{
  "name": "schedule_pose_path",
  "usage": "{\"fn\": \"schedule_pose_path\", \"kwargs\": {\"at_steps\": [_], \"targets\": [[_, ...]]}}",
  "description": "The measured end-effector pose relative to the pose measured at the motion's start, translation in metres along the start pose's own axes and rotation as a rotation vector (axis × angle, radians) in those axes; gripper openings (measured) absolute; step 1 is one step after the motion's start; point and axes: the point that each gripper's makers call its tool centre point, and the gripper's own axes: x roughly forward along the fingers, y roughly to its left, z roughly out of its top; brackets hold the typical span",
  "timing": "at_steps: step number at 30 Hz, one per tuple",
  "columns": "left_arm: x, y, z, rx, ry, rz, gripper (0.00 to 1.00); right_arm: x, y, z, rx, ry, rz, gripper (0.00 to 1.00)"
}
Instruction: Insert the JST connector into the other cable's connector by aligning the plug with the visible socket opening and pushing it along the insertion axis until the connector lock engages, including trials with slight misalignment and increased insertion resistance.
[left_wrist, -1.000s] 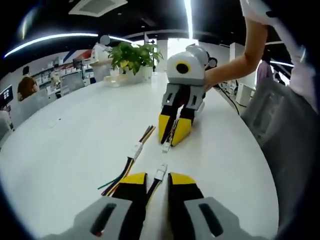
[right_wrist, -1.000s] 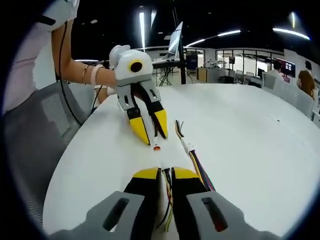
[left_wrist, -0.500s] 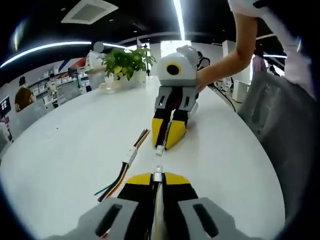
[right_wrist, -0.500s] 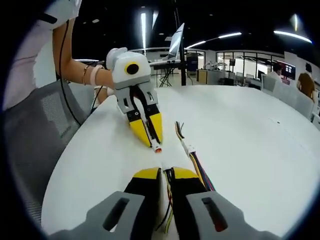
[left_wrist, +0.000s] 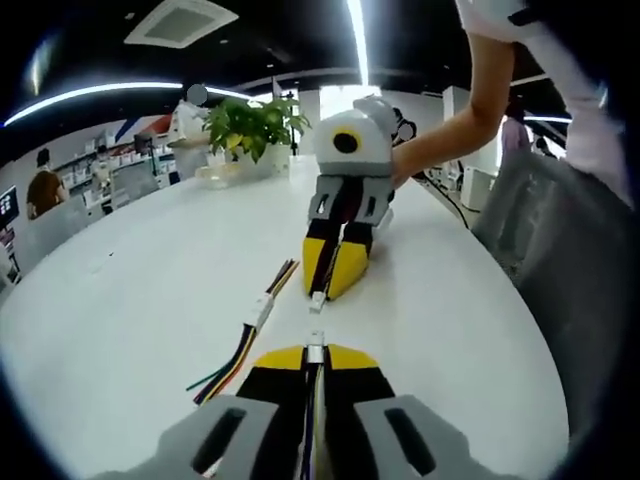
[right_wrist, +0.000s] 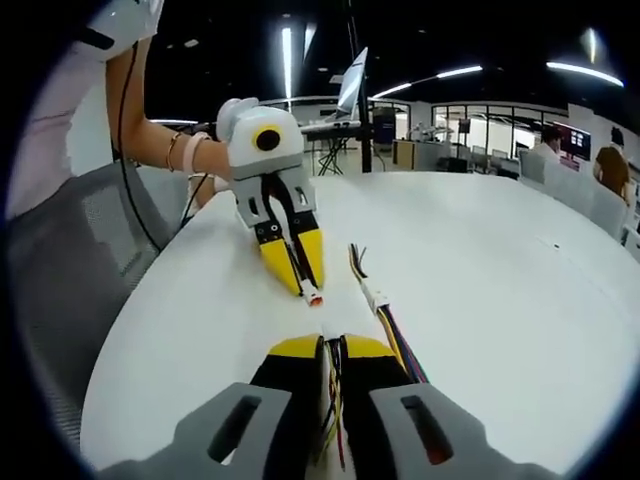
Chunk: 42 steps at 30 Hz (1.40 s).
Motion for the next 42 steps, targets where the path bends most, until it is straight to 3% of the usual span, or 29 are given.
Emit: {"fn": "schedule_pose_path", "kwargs": {"at_steps": [15, 19, 33, 42], "targets": [[0.006, 0.002, -0.001, -0.028, 0.043, -0.027, 0.00, -0.004, 0.005, 0.005, -0.025, 0.039, -0.006, 0.03], [0.003, 0.000, 0.000, 0.002, 0.063, -0.042, 0.00, -0.008, 0.006, 0.008, -0.035, 0.052, -0.004, 0.03], [-0.016, 0.010, 0.037, -0.007, 0.004, -0.021, 0.00, -0.019, 0.012, 0.037, -0.076, 0.059, 0.014, 0.03], [-0.021, 0.004, 0.050, 0.030, 0.005, -0.068, 0.00, -0.021, 0.012, 0.053, -0.110, 0.043, 0.033, 0.03]]}}
